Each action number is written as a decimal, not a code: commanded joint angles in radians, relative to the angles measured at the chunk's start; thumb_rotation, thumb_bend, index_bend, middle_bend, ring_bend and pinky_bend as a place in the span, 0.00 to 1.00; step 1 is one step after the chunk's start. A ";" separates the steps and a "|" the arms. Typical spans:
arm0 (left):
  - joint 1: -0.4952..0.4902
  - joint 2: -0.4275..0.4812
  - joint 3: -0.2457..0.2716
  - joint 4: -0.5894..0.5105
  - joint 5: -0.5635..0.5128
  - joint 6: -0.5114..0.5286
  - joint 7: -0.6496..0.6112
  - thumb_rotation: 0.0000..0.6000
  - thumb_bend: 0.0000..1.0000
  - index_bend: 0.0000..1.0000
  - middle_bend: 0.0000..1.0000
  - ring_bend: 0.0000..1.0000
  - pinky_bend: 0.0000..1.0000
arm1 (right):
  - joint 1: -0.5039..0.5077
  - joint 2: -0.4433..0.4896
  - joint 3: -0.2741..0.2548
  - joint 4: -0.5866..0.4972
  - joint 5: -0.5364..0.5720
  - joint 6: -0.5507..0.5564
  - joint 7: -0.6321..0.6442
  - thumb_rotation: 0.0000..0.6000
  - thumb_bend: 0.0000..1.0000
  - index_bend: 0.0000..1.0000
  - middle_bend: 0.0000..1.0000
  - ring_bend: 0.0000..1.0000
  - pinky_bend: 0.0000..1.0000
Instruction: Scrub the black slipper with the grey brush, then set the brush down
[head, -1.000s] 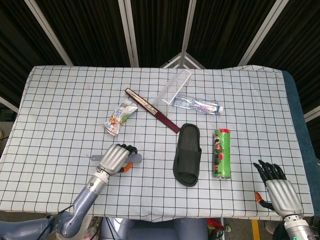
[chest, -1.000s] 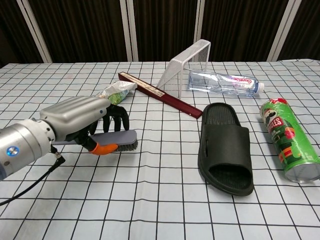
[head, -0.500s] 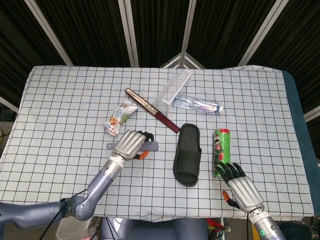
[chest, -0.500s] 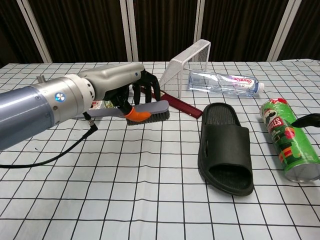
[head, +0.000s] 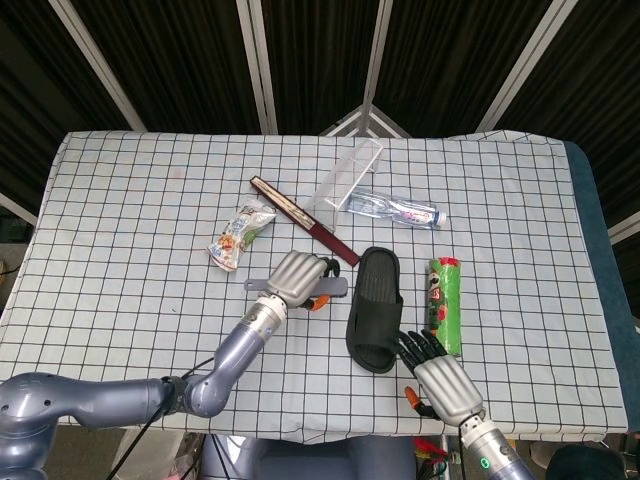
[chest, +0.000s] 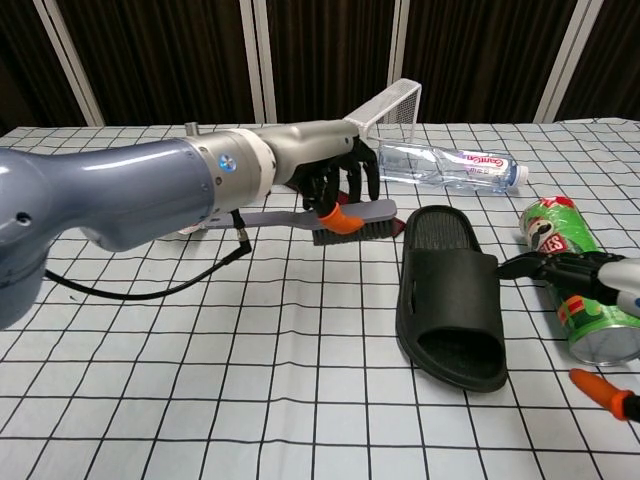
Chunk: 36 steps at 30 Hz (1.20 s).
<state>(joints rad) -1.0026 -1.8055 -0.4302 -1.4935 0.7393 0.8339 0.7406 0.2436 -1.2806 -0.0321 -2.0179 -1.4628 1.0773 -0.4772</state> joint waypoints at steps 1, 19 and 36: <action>-0.042 -0.024 0.001 0.030 -0.033 -0.003 0.016 1.00 0.70 0.44 0.55 0.47 0.53 | 0.012 -0.028 -0.004 0.011 0.009 -0.014 -0.009 1.00 0.55 0.00 0.04 0.00 0.01; -0.187 -0.045 0.035 0.034 -0.162 0.014 0.051 1.00 0.70 0.44 0.55 0.47 0.53 | 0.074 -0.153 -0.013 0.163 -0.026 -0.083 0.148 1.00 0.55 0.00 0.08 0.04 0.01; -0.256 -0.063 0.079 0.052 -0.210 0.060 0.058 1.00 0.70 0.45 0.56 0.47 0.53 | 0.138 -0.227 -0.020 0.257 -0.032 -0.150 0.229 1.00 0.55 0.00 0.08 0.04 0.01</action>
<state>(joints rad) -1.2574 -1.8679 -0.3517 -1.4416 0.5281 0.8929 0.7995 0.3808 -1.5068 -0.0517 -1.7620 -1.4938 0.9271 -0.2486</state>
